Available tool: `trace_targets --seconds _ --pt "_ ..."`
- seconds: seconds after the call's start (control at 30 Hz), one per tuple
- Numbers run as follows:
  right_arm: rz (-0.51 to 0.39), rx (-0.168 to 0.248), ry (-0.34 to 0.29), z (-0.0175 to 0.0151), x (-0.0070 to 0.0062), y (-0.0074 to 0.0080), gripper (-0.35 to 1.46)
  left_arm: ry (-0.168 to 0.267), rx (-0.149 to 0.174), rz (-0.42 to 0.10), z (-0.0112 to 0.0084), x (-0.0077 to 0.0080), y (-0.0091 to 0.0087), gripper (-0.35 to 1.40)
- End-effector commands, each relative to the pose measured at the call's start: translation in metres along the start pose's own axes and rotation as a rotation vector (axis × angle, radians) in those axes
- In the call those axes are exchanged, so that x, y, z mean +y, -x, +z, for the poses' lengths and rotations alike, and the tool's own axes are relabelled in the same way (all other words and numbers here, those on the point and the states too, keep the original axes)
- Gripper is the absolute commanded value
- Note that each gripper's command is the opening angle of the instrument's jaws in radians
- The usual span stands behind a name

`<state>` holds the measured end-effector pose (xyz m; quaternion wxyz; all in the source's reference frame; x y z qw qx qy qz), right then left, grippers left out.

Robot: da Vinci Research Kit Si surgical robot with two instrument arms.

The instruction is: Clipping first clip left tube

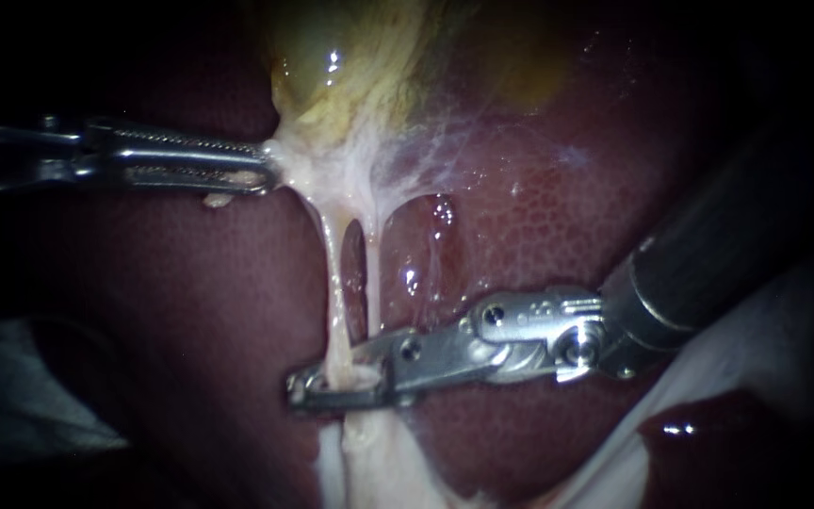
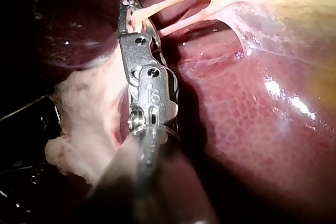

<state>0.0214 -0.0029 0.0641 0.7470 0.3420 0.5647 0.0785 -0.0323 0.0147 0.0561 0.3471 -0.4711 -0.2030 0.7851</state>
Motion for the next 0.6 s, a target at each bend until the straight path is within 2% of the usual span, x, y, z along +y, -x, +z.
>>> trace_targets --seconds 0.03,0.13,0.47,0.57,0.6 --pt "0.016 0.0 0.0 0.0 0.0 -0.0001 -0.35 0.0 0.0 0.0 0.0 0.0 0.0 -0.35" --pt "0.076 0.002 -0.012 -0.0001 0.0001 -0.0002 -0.35 0.0 0.0 0.0 0.0 0.0 0.0 -0.35" --pt "0.081 0.0 -0.026 -0.0001 0.0002 -0.0001 -0.35 0.0 0.0 0.0 0.0001 0.0 -0.0001 -0.35" --pt "0.121 0.001 -0.025 0.0 0.0004 0.0002 -0.35 0.0 0.0 0.0 0.0001 -0.0001 -0.0001 -0.35" --pt "0.138 0.0 -0.025 0.0001 0.0004 0.0003 -0.22 0.0 0.0 0.0 0.0002 -0.0001 -0.0001 -0.35"
